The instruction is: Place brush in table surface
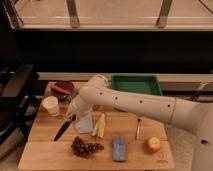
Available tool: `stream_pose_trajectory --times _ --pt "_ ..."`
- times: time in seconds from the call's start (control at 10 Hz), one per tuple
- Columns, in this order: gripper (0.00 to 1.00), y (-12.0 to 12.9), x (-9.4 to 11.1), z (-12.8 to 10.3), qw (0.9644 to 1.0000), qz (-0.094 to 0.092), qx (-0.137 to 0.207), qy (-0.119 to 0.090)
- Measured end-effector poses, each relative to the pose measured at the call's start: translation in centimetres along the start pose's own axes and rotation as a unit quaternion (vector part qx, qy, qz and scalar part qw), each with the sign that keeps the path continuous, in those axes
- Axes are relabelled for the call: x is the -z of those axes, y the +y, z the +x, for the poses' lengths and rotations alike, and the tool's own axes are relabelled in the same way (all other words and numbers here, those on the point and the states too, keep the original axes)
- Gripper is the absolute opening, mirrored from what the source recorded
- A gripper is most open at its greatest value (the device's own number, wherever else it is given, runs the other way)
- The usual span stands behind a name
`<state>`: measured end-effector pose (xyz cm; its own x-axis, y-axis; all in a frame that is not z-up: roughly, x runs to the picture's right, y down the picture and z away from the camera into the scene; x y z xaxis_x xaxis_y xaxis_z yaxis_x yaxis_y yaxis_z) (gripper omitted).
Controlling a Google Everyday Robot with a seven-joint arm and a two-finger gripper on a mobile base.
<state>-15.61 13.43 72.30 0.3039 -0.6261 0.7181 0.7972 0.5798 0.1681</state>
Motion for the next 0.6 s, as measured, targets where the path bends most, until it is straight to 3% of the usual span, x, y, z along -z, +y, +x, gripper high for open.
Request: stream_pose_trajectory --times 0.2,0.6 --pt "0.00 0.1 -1.5 0.0 0.9998 0.009 -0.006 -0.015" --pt "0.00 -0.4 -6.2 -1.1 0.9969 0.029 -0.014 -0.071"
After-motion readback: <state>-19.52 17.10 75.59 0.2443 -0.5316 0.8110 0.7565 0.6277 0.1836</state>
